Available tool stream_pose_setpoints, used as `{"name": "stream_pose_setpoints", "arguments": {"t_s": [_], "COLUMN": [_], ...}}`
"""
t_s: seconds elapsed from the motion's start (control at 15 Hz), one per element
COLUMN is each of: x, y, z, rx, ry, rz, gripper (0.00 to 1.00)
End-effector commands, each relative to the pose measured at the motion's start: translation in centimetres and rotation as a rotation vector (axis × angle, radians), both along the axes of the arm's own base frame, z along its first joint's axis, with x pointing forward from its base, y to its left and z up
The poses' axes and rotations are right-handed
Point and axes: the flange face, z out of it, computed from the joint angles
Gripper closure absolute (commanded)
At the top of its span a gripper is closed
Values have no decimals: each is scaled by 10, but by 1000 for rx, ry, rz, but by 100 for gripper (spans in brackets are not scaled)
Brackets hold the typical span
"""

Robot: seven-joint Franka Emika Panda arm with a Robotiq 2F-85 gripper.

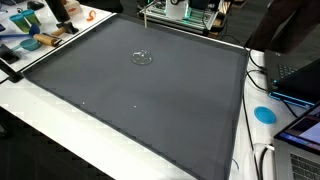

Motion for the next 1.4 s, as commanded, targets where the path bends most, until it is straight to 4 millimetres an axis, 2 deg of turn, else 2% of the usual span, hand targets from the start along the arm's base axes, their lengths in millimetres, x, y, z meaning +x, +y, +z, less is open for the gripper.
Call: {"name": "stream_pose_setpoints", "arguments": {"t_s": [0.0,0.27,0.67,1.33], "x": [-27,-41,-54,-65], "y": [-13,-29,-54,-75], "z": [-1,-8,-29,-65], "rx": [73,164,240,317], "ry": [-65,-127,-153,-186], "rz": [-10,-35,-40,6], "gripper": [97,97,97,97]}}
